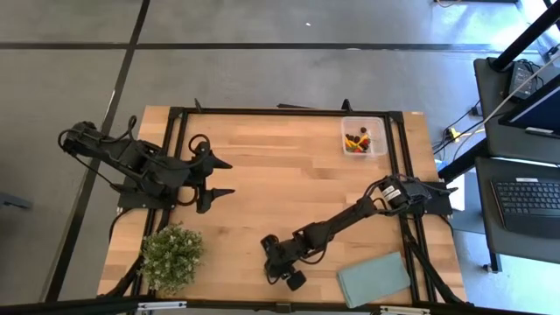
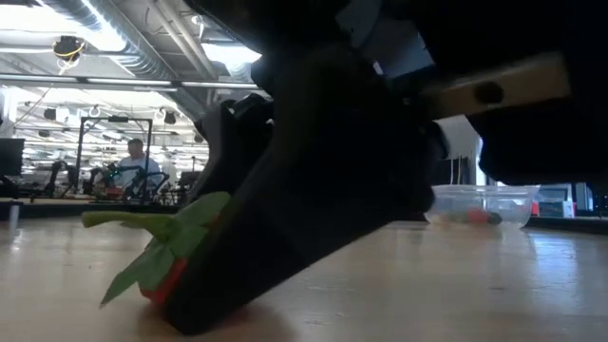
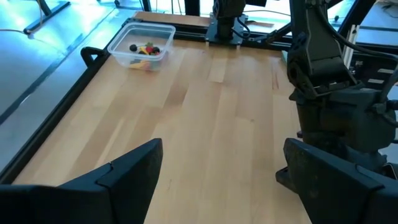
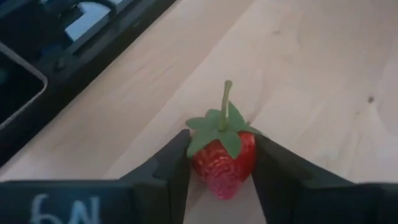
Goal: Pick and placing Produce into tupperware
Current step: Put the red strawberry into the transparent bin
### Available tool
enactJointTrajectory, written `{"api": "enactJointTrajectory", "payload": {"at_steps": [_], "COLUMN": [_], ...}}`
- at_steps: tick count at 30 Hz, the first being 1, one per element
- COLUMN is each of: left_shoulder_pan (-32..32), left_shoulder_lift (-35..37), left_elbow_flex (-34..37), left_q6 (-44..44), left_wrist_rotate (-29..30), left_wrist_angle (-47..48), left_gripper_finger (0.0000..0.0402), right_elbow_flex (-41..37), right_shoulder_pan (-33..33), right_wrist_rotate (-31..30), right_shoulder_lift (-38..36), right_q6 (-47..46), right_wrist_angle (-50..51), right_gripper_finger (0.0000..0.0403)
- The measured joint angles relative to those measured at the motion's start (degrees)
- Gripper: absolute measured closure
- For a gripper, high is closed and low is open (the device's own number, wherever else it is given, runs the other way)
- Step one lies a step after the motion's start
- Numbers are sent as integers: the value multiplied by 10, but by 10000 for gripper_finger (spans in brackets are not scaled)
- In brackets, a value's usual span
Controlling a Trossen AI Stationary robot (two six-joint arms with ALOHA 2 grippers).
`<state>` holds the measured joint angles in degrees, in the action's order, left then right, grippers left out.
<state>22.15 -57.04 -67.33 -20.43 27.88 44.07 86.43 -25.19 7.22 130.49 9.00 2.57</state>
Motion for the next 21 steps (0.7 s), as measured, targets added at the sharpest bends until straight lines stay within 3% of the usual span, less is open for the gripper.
{"api": "enactJointTrajectory", "payload": {"at_steps": [2, 11, 17, 21], "left_shoulder_pan": [0, 0, 0, 0], "left_shoulder_lift": [0, 0, 1, 1], "left_elbow_flex": [0, 0, 0, 0], "left_q6": [0, 0, 0, 0], "left_wrist_rotate": [1, 8, 43, 72], "left_wrist_angle": [0, 5, 5, 5], "left_gripper_finger": [75, 75, 75, 75], "right_elbow_flex": [0, -3, -1, -1], "right_shoulder_pan": [2, 49, 125, 202], "right_wrist_rotate": [-1, -12, -49, -80], "right_shoulder_lift": [0, -30, -136, -225], "right_q6": [-27, -119, -174, -253], "right_wrist_angle": [-1, 45, 113, 216], "right_gripper_finger": [269, 270, 270, 270]}}
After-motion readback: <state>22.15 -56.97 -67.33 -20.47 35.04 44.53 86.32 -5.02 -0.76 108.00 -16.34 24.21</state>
